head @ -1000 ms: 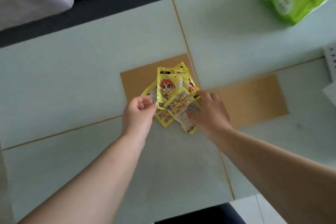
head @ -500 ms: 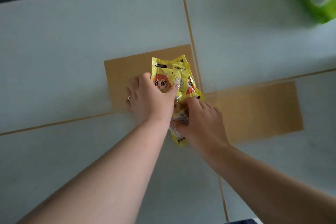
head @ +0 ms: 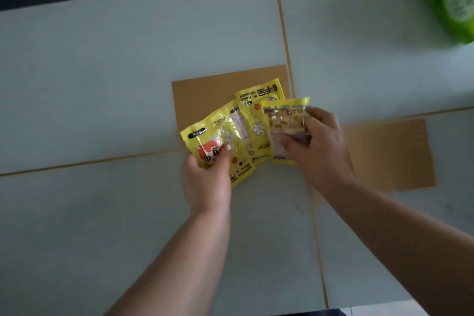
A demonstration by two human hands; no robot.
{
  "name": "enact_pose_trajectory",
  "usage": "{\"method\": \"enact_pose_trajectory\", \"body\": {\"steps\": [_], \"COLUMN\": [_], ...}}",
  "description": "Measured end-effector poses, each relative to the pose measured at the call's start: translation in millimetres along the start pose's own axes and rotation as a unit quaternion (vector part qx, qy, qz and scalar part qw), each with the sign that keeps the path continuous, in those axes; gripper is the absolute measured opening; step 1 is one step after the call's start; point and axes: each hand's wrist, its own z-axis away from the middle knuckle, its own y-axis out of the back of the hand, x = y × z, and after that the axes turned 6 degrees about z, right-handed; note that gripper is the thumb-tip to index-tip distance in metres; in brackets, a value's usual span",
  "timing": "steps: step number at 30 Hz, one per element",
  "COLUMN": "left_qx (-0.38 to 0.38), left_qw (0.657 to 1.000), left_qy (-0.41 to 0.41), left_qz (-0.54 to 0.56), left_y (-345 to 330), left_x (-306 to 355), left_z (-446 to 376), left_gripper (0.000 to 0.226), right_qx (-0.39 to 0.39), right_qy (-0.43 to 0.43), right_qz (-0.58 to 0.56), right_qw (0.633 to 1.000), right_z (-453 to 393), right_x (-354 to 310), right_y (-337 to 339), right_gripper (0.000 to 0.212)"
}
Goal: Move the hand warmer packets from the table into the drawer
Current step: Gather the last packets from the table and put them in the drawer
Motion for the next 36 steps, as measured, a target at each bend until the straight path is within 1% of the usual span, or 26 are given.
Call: {"method": "enact_pose_trajectory", "body": {"steps": [5,8,12,14,18,21,23,26,28,31,32,34,36], "left_qx": [0.038,0.042,0.020,0.004,-0.028,-0.059,-0.084,-0.129,-0.163,-0.232,-0.265,-0.322,-0.370], "left_qw": [0.999,0.998,0.999,0.999,0.999,0.998,0.996,0.991,0.986,0.972,0.964,0.945,0.926], "left_qy": [0.012,0.025,0.034,0.029,0.009,-0.002,-0.006,-0.021,-0.029,-0.006,0.005,0.009,0.000], "left_qz": [0.032,0.036,0.034,0.020,0.020,0.020,0.015,0.002,-0.009,-0.029,-0.036,-0.055,-0.073], "left_y": [-14.4,-21.7,-22.9,-19.0,-6.9,-1.4,1.7,6.1,12.2,21.5,23.7,30.8,40.8], "left_x": [-1.6,3.6,5.7,6.0,12.4,20.7,25.9,35.2,38.8,41.0,42.4,44.3,48.6], "left_z": [2.6,-2.8,-7.4,-6.7,2.9,18.6,29.9,50.8,64.5,86.1,97.9,118.4,139.9], "left_gripper": [0.025,0.025,0.025,0.025,0.023,0.020,0.023,0.029,0.031,0.022,0.019,0.019,0.020], "right_qx": [0.015,0.005,-0.039,-0.050,-0.039,-0.016,0.000,0.055,0.093,0.138,0.159,0.193,0.228], "right_qy": [0.019,0.014,-0.002,-0.011,-0.049,-0.080,-0.111,-0.156,-0.177,-0.213,-0.227,-0.239,-0.251], "right_qz": [0.027,0.015,-0.015,-0.049,-0.128,-0.196,-0.235,-0.298,-0.339,-0.377,-0.383,-0.401,-0.432], "right_qw": [0.999,1.000,0.999,0.998,0.990,0.977,0.965,0.940,0.920,0.891,0.881,0.863,0.835], "right_z": [-22.8,-28.6,-30.0,-25.9,-8.5,11.4,28.7,58.1,77.6,117.2,136.6,171.8,205.6], "right_x": [-21.8,-31.2,-35.1,-34.1,-27.6,-15.5,-7.3,4.4,12.1,22.4,25.7,28.7,29.5], "right_y": [-7.4,-12.6,-14.5,-13.7,-2.3,10.4,17.5,29.1,34.7,51.5,62.4,79.8,93.0], "right_gripper": [0.039,0.039,0.029,0.025,0.023,0.020,0.024,0.038,0.052,0.073,0.078,0.082,0.081]}}
